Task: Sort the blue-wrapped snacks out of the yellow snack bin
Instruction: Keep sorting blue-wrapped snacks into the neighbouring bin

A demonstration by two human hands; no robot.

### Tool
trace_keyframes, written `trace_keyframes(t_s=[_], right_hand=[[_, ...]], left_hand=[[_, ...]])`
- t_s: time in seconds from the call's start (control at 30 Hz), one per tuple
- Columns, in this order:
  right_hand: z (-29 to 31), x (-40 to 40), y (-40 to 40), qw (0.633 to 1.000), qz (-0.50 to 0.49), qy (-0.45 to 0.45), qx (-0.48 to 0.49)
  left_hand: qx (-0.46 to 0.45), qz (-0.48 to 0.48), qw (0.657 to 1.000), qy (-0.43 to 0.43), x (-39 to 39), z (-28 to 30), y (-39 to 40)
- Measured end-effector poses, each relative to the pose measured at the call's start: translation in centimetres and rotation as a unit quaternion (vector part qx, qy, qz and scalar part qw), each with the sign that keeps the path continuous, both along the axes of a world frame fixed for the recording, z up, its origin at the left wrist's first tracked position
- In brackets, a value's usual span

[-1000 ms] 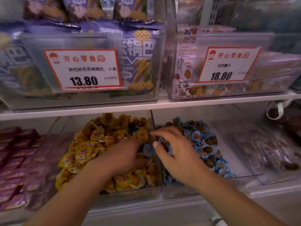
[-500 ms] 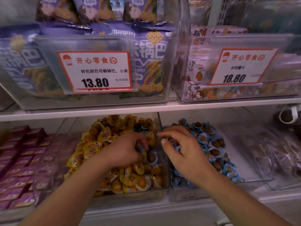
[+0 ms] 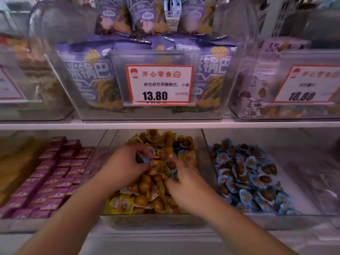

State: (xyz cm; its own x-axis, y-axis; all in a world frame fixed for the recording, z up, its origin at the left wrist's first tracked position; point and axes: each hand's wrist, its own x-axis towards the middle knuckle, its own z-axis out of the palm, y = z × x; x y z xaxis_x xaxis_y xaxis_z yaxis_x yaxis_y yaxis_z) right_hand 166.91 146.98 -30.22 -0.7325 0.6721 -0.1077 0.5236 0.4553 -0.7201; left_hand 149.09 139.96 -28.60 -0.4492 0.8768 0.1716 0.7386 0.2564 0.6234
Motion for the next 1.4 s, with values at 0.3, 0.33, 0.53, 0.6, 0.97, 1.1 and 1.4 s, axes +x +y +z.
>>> trace_keyframes(t_s=[0.3,0.33,0.53,0.6,0.97,1.1,1.4], right_hand=[[-3.0,-3.0,1.7,0.979,-0.050,-0.182,0.073],[-3.0,-3.2,2.1,0.982,-0.050,-0.171,0.069],[-3.2,-4.9,3.5,0.995,-0.053,-0.088,0.012],[-3.2,-4.8,3.5,0.994,-0.087,-0.066,0.021],[1.1,-2.2,2.5,0.815,-0.162,0.385,-0.401],[1.6,-1.3,1.7,0.775,-0.159,0.386,-0.474],[1.4,-1.6,0.7,0.747,-0.195,0.375,-0.513]], left_hand=[[0.136,0.041,0.981,-0.133,-0.3,-0.1,-0.1],[0.152,0.039,0.975,-0.158,-0.1,0.0,-0.1],[0.193,-0.003,0.950,-0.244,0.1,0.1,-1.2],[0.197,-0.010,0.943,-0.267,0.0,0.0,-1.5],[0.261,0.040,0.943,-0.204,1.4,0.4,-0.8],[0.218,-0.005,0.960,-0.176,2.8,0.3,-0.3],[0.151,-0.095,0.969,0.172,4.2,-2.8,-0.2]])
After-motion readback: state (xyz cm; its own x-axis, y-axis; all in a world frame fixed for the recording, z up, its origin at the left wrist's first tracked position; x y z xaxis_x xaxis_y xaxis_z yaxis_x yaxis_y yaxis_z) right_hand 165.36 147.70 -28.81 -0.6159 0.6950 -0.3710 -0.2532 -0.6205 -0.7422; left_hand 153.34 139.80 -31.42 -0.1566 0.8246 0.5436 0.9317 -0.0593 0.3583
